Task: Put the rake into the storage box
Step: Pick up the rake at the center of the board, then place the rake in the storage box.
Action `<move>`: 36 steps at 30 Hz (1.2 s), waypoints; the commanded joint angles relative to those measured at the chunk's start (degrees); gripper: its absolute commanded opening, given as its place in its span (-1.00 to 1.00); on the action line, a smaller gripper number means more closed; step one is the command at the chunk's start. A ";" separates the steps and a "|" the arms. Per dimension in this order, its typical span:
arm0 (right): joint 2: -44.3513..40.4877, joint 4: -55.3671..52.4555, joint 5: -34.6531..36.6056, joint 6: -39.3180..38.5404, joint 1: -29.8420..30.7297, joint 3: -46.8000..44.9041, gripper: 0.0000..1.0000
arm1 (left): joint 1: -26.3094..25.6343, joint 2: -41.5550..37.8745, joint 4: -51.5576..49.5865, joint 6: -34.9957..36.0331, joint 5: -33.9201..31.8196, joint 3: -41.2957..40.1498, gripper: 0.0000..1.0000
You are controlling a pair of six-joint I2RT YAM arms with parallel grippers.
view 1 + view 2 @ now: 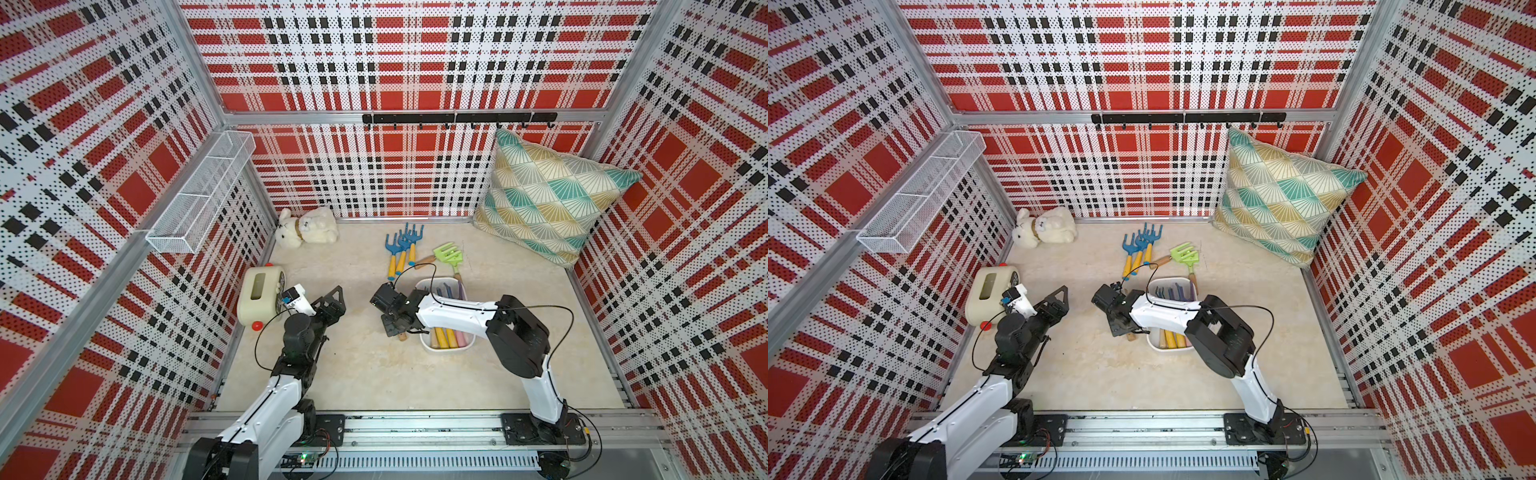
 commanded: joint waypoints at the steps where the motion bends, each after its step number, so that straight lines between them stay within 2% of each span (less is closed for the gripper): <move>1: -10.78 7.20 0.27 1.26 -0.08 -4.78 -0.92 | -0.32 -0.73 0.60 1.40 -0.96 -0.54 0.75; 7: -22.29 5.14 4.33 1.10 -2.36 -12.86 -0.90 | -1.15 -1.32 0.07 1.93 -1.07 -0.27 0.75; 14: -30.88 5.27 3.47 1.91 -8.06 -23.99 -0.89 | -3.12 0.05 -0.10 2.72 -1.79 0.59 0.75; 19: -32.18 6.54 2.43 2.04 -10.01 -28.37 -0.84 | -5.29 1.43 -0.54 4.13 -3.14 1.48 0.75; 27: -27.26 9.81 0.69 0.54 -11.81 -29.19 -0.73 | -7.67 5.33 -0.68 6.03 -4.08 3.18 0.75; 29: -26.16 9.96 0.37 0.24 -11.83 -29.08 -0.63 | -7.68 6.49 -0.72 6.53 -3.51 3.89 0.75; 32: -26.23 10.07 0.26 -0.23 -11.88 -28.82 -0.23 | -7.63 7.75 -1.36 7.16 -3.41 4.94 0.75; 33: -26.61 10.40 0.29 -0.55 -11.99 -28.82 0.03 | -7.65 8.09 -1.51 7.37 -3.40 5.24 0.75; 34: -26.90 10.49 0.26 -1.09 -12.18 -28.69 0.15 | -7.64 8.45 -1.67 7.56 -3.33 5.64 0.76; 36: -27.64 10.34 0.20 -2.00 -12.37 -28.29 0.26 | -7.57 9.35 -2.23 8.15 -3.14 6.58 0.77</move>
